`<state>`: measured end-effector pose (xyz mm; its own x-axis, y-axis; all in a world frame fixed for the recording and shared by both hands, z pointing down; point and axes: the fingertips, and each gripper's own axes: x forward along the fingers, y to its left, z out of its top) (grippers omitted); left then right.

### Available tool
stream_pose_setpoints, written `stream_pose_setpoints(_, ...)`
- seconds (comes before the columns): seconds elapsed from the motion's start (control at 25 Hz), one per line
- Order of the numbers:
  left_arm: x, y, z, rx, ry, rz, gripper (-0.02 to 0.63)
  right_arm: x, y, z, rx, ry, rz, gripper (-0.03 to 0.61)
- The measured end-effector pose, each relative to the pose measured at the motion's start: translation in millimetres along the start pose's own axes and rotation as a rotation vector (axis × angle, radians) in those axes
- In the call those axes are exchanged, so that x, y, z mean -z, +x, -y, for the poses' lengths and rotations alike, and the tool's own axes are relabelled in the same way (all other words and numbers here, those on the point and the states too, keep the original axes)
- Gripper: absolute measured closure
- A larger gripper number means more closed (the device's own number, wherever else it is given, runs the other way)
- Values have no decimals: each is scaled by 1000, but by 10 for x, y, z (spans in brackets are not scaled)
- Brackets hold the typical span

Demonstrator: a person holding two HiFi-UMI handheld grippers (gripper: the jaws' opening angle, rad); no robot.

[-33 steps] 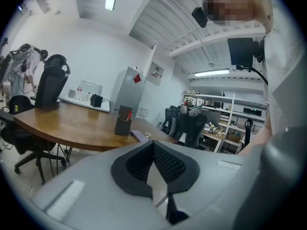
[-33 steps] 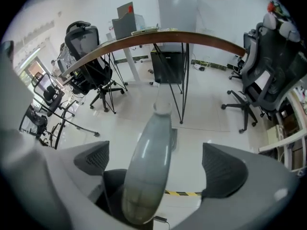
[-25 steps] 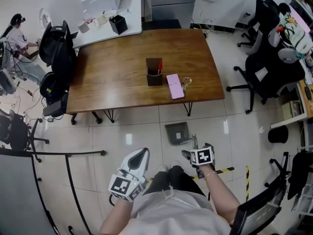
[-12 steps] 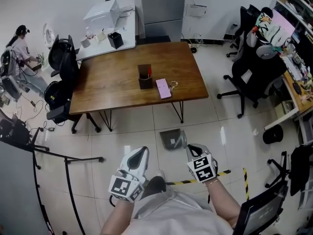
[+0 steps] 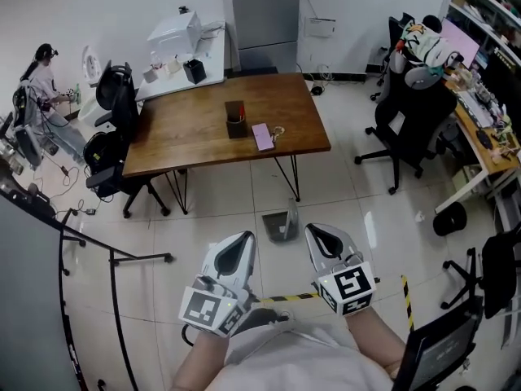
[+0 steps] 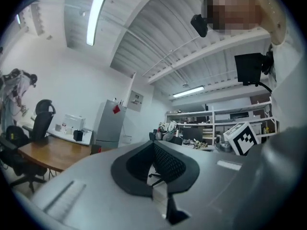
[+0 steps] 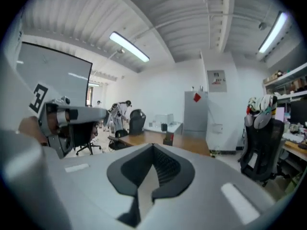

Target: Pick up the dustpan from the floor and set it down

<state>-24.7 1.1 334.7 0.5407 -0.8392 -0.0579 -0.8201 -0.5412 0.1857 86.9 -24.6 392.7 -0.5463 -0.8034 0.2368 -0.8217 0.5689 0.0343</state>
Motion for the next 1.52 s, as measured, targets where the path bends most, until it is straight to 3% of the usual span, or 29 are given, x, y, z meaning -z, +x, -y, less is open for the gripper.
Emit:
stream_pose_setpoints(0.08,-73,-108,58,-9,30,5,598,-266,-130,-130,6,-41,72,577)
stream_pose_setpoints(0.28,55,-290,22,-58,38,-65,598,-511,-333,-457,-3,-165,131,577)
stream_pose_setpoints(0.4,113,-373,-13,-55,40,-77,598,-477,-372,-559,-3,-144,145,577)
stream_pose_setpoints(0.6,23,-492,-13,-53,52,-16,598,-314,-418,-532,22,-44,84,577)
stream_pose_setpoints(0.8,-68,-518,-16,-53,52,17,598,-360,-415,-546,-3,-45,96,577)
stream_pose_setpoints(1.52,60,-490,9,-42,37,-13,598,-321,-346,-526,-3,-61,73,577)
